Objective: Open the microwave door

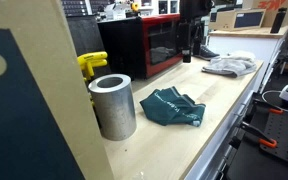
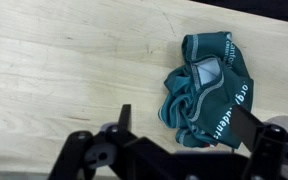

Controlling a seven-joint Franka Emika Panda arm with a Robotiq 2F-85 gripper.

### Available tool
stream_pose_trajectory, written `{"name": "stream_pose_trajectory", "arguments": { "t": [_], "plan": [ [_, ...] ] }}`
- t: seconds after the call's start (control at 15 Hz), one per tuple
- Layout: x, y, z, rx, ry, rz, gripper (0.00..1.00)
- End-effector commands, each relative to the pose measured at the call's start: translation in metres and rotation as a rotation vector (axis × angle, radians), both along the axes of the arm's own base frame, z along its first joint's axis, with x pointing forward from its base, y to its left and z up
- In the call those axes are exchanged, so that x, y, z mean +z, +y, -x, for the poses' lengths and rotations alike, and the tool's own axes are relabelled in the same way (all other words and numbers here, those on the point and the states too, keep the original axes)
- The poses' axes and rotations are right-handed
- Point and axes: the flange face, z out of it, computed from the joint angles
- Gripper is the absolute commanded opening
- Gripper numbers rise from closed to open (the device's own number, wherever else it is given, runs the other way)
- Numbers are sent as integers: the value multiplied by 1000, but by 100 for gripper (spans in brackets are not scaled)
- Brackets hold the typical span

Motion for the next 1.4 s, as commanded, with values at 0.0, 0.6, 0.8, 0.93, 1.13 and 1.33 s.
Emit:
{"name": "stream_pose_trajectory", "arguments": {
  "t": [0.0,0.6,0.8,0.93,1.13,1.33],
  "plan": [
    [0,0,0,0,0,0,100],
    [7,0,1,-20,-18,-9,100],
    [7,1,5,-27,-34,7,100],
    [9,0,5,-10,-52,13,100],
    [11,-8,-2,-20,-70,24,100],
    [10,-23,-9,-16,-98,57,100]
  ]
}}
